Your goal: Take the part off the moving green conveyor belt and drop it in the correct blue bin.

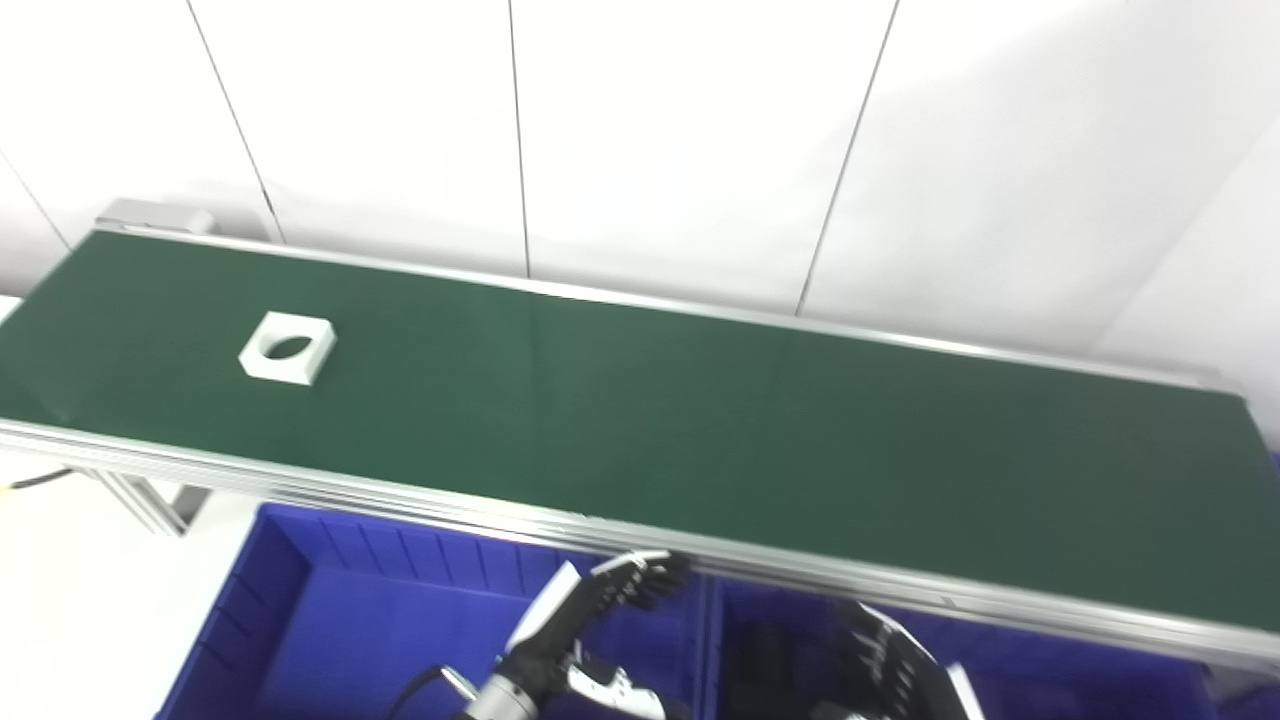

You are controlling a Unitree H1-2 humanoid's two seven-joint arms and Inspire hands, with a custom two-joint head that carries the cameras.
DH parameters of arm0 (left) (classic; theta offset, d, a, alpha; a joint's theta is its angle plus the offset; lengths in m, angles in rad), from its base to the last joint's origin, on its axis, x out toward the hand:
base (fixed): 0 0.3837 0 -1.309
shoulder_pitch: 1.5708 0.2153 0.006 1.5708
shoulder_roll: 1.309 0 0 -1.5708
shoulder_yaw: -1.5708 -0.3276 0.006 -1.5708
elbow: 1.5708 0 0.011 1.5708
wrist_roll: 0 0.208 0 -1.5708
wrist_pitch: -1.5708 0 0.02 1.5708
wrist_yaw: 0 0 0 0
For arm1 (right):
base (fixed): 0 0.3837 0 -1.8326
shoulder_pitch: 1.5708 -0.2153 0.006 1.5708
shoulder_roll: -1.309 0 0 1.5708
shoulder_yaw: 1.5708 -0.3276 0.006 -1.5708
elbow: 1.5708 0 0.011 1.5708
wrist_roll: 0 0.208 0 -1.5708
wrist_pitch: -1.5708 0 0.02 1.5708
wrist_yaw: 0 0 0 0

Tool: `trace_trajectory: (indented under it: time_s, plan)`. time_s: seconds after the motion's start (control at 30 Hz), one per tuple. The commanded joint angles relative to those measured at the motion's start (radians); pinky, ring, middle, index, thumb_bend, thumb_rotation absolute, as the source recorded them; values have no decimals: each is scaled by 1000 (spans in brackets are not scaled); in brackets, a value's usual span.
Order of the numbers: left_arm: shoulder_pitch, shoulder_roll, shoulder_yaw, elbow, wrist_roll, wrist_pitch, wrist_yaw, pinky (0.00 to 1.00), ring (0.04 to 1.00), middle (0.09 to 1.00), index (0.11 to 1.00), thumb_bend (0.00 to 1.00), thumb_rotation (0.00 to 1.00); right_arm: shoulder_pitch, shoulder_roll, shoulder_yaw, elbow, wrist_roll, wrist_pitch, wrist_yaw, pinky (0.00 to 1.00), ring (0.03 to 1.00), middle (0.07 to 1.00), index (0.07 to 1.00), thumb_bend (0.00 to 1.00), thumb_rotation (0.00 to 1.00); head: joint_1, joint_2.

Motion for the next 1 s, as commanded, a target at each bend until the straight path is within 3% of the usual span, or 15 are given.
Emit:
trace_trajectory:
  time_s: [0.0, 0.2, 0.47, 0.73, 0.97]
  plan:
    - [-25, 7, -16, -7, -1, -37, 36, 724, 769, 778, 794, 1000, 148, -17, 3, -14, -3, 13, -52, 19, 710, 771, 838, 768, 1000, 352, 5, -5]
    - [-37, 17, -53, 9, -13, -37, 69, 723, 765, 772, 793, 1000, 145, -26, 14, -34, 15, 12, -52, 35, 705, 772, 838, 764, 1000, 331, 13, -16]
    - [-27, 37, -86, -69, -35, -37, 52, 716, 762, 770, 803, 1000, 164, -37, 28, -58, 34, 18, -52, 67, 698, 766, 831, 765, 1000, 322, 42, -31]
    - [-19, 58, -130, -208, 2, -37, 42, 687, 751, 766, 778, 1000, 176, -49, 37, -84, 55, 27, -52, 96, 698, 768, 837, 768, 1000, 313, 84, -42]
    - [-17, 63, -130, -349, 20, -36, 41, 663, 749, 769, 784, 1000, 176, -57, 43, -108, 71, 30, -52, 126, 720, 788, 856, 778, 1000, 316, 113, -55]
